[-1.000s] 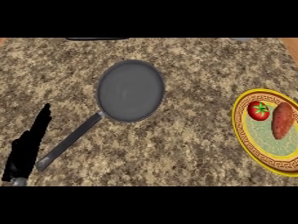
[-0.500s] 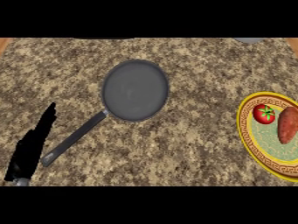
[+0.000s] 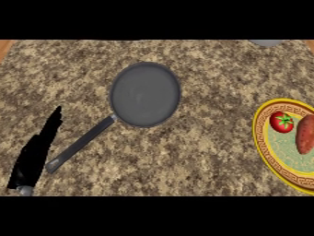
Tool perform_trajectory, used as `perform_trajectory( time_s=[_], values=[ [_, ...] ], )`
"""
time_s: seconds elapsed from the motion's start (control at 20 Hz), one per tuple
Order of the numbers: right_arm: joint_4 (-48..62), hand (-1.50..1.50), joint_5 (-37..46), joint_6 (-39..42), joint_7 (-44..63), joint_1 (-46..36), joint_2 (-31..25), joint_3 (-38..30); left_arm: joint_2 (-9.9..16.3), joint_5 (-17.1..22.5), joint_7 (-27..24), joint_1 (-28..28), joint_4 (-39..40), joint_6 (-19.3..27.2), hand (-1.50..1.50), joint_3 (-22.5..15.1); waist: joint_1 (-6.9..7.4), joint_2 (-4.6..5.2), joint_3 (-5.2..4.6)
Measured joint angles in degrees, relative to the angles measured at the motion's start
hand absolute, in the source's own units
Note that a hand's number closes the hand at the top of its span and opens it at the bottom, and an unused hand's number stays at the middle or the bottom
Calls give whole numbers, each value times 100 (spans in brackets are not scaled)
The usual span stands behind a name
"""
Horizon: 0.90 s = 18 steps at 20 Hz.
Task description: Pick the sweet potato from the plate and place it in the pan
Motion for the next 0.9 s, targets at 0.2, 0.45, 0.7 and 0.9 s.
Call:
perform_trajectory(
  time_s=[0.2, 0.45, 0.7, 0.9],
  values=[
    [536, -150, -23, 431, 187, -594, 53, 206, -92, -76, -65, 7, 94, -60, 0, 53, 5, 4, 1],
    [1069, -150, -7, 971, 310, -1053, 87, 549, -153, -128, 48, -74, 89, -113, 0, 122, 12, 7, -1],
    [1657, -150, 18, 1226, 384, -1525, 292, 912, -144, -124, 11, 40, -6, -242, 0, 172, 50, 10, 0],
    [1955, -150, -29, 1480, 410, -1777, 306, 1054, -161, -222, 208, 48, -166, -217, 0, 205, 12, 0, 1]
  ],
)
